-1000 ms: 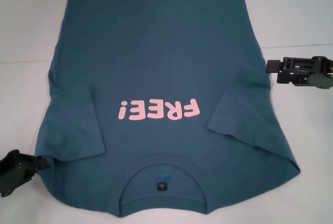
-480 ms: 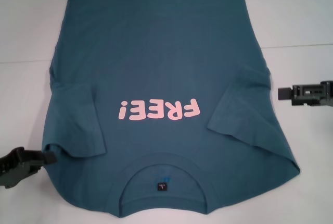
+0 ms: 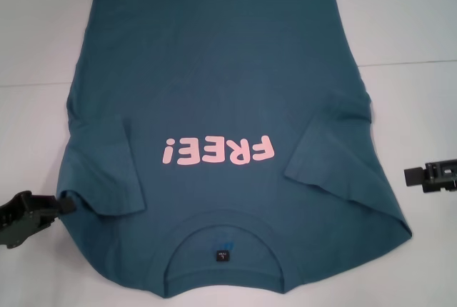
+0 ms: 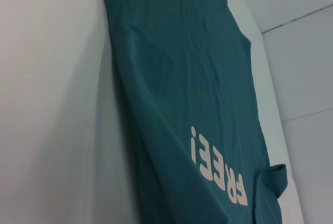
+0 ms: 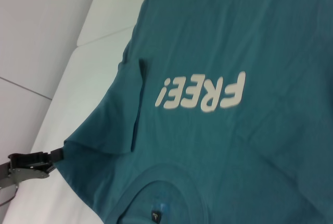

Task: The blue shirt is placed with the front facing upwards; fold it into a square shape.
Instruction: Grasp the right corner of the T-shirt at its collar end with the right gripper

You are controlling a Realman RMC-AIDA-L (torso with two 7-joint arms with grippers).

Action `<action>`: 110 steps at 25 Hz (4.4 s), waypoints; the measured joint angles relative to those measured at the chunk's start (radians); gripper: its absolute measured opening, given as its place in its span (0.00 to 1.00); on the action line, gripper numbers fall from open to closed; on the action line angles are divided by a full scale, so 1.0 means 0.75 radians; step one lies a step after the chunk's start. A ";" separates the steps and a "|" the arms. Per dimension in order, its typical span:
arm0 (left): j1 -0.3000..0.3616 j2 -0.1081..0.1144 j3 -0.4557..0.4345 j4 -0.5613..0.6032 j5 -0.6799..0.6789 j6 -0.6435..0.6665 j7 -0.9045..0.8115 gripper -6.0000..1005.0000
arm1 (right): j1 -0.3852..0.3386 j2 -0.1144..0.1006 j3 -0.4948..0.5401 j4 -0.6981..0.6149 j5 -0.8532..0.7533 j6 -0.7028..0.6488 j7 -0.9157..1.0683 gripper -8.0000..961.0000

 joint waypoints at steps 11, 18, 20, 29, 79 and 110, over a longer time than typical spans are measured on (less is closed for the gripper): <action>-0.001 -0.005 0.001 -0.003 -0.005 -0.017 0.001 0.05 | -0.124 0.035 0.077 0.051 -0.034 0.008 0.114 0.93; -0.004 -0.006 0.011 -0.003 -0.031 -0.031 0.001 0.05 | -0.129 0.035 0.079 0.108 -0.117 0.077 0.149 0.93; -0.005 -0.007 0.012 -0.003 -0.031 -0.033 0.001 0.05 | -0.120 0.042 0.079 0.111 -0.142 0.113 0.152 0.93; -0.003 -0.008 0.009 -0.003 -0.031 -0.038 0.004 0.05 | -0.066 0.071 0.066 0.118 -0.210 0.230 0.153 0.93; 0.012 -0.014 0.003 -0.029 -0.031 -0.072 0.014 0.05 | 0.080 0.146 -0.010 0.118 -0.342 0.370 0.192 0.93; 0.014 -0.018 0.003 -0.040 -0.033 -0.088 0.014 0.05 | 0.100 0.110 -0.017 0.122 -0.337 0.355 0.175 0.93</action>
